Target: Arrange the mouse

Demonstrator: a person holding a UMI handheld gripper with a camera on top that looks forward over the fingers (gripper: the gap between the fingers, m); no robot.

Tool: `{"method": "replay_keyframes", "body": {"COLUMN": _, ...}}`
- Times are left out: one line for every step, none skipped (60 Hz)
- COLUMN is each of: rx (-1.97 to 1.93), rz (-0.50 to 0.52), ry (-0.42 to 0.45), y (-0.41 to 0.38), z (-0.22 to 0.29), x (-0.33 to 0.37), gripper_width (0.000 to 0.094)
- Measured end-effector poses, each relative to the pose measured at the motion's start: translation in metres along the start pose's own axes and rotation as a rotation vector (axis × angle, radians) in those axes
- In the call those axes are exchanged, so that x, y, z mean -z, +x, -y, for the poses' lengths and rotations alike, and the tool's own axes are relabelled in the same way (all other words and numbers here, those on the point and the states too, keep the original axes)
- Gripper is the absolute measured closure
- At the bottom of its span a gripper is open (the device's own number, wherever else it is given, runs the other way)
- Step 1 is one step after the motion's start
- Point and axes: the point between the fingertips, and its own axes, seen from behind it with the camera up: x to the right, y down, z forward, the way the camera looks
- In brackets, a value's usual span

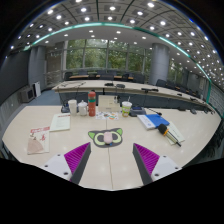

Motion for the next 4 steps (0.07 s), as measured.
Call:
{"method": "replay_keyframes", "body": {"rx": -0.004, "rz": 0.004, "ry": 0.000, "y": -0.0011, "z": -0.0003, "x": 0.0010, "gripper_width": 0.0080}}
{"method": "replay_keyframes", "body": {"rx": -0.007, "rz": 0.008, "ry": 0.000, "y": -0.0010, "z": -0.0006, "x": 0.0007, "gripper_width": 0.0081}}
{"method": "replay_keyframes", "body": {"rx": -0.011, "rz": 0.011, "ry": 0.001, "y": -0.0015, "z": -0.0011, "x": 0.0015, "gripper_width": 0.0081}}
{"method": "replay_keyframes", "body": {"rx": -0.016, "rz": 0.013, "ry": 0.002, "y": -0.0020, "z": -0.0013, "x": 0.0020, "gripper_width": 0.0080}}
